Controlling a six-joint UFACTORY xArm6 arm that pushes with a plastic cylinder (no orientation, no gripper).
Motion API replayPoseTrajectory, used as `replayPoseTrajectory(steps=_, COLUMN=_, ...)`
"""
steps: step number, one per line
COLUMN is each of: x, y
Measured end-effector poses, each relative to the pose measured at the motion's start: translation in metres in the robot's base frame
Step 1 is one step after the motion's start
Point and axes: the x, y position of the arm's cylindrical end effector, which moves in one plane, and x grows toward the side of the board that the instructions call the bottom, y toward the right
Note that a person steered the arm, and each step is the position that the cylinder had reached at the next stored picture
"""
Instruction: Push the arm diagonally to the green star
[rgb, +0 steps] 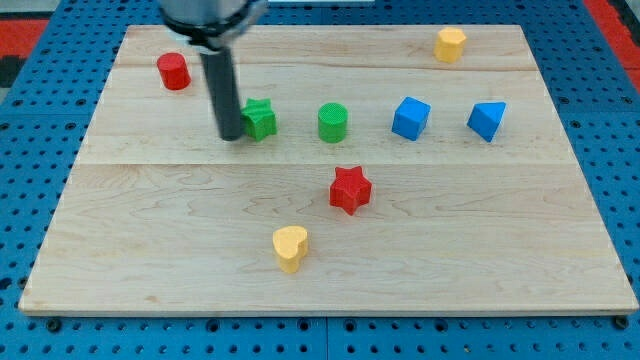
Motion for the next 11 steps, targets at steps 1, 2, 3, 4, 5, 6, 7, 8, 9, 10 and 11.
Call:
replayPoseTrajectory(steps=1, x=-0.013, y=-0.091)
replayPoseTrajectory(steps=2, x=-0.043, y=-0.145)
replayPoseTrajectory(steps=3, x=-0.058, y=-0.124)
replayPoseTrajectory(steps=4, x=-0.077, y=-0.117)
replayPoseTrajectory(steps=5, x=-0.085, y=-0.116)
replayPoseTrajectory(steps=6, x=-0.089, y=-0.116)
replayPoseTrajectory(steps=7, x=-0.089, y=-0.112)
replayPoseTrajectory(steps=8, x=-0.068, y=-0.093)
replayPoseTrajectory(steps=9, x=-0.04, y=-0.071)
replayPoseTrajectory(steps=10, x=0.018, y=-0.02)
replayPoseTrajectory(steps=11, x=0.062, y=0.023)
